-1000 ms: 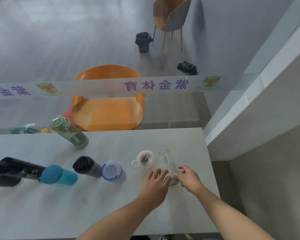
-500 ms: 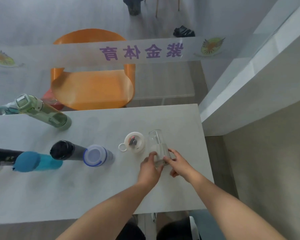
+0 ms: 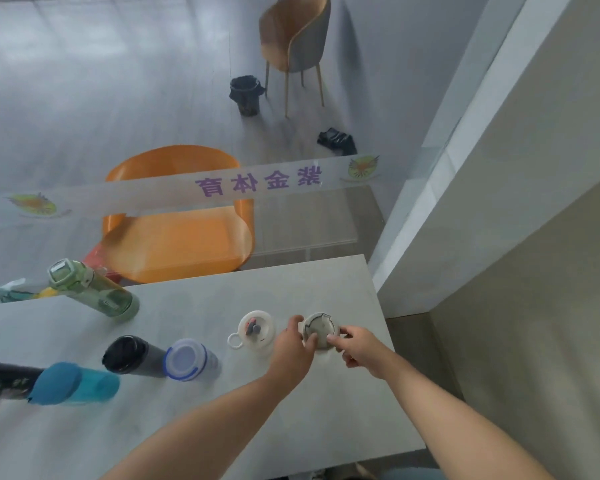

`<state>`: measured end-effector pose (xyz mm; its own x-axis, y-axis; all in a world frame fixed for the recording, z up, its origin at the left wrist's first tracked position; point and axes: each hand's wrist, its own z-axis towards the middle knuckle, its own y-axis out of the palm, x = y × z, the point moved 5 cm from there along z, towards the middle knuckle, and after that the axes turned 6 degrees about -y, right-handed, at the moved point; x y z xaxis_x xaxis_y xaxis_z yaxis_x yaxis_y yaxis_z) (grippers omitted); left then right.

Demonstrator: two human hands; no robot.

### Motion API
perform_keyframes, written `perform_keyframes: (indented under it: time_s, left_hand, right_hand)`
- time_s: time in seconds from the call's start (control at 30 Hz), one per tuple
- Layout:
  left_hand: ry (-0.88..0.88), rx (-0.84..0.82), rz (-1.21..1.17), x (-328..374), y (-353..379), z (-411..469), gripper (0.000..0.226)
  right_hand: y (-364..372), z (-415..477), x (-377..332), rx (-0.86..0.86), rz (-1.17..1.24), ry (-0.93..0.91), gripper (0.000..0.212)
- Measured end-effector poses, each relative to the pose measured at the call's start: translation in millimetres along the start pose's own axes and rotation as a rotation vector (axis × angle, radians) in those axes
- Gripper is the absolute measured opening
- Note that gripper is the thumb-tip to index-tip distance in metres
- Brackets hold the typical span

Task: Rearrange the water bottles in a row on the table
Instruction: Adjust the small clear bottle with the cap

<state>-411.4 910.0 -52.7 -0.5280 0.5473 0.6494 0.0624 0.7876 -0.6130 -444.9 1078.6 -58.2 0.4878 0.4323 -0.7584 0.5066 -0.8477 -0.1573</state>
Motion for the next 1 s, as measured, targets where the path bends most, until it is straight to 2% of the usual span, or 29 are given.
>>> perform_keyframes:
  time_s: [0.13, 0.3, 0.43, 0.57, 0.63, 0.7, 0.83, 1.0]
  left_hand:
    - [0.095, 0.018, 0.123, 5.4, -8.2, -3.0, 0.031]
    - [0.183, 0.084, 0.265, 4.1, -9.0, -5.5, 0.038]
    - [0.238, 0.101, 0.367, 13.1, -16.8, -8.9, 0.032]
    - [0.292, 0.121, 0.453, 35.2, -39.4, -13.7, 0.022]
    - [0.3, 0.135, 0.584, 41.2, -55.9, -19.6, 0.02]
    - [0.286, 0.132, 0.65, 35.8, -74.5, -26.6, 0.022]
    - [0.325, 0.167, 0.598, 7.7, -122.1, -42.9, 0.034]
    - [0.337, 0.264, 0.561, -62.8, -199.6, -76.5, 0.035]
  right_hand:
    - [1.1, 3.5, -3.7, 0.003, -0.076, -0.051, 0.016]
    - [-2.7, 6.9, -1.2, -0.003, -0.145, -0.061, 0.034]
    - [-9.7, 9.2, -5.7, 0.098, -0.296, -0.072, 0.051]
    - [-20.7, 4.6, -41.0, 0.159, -0.468, -0.134, 0.05]
    - [-18.2, 0.8, -62.7, 0.167, -0.522, -0.15, 0.049]
    - [-6.0, -4.9, -82.6, 0.174, -0.564, -0.171, 0.045]
    - [42.0, -17.8, -120.6, 0.206, -0.664, -0.227, 0.038]
    - [145.9, -37.4, -157.0, 0.207, -0.67, -0.34, 0.036]
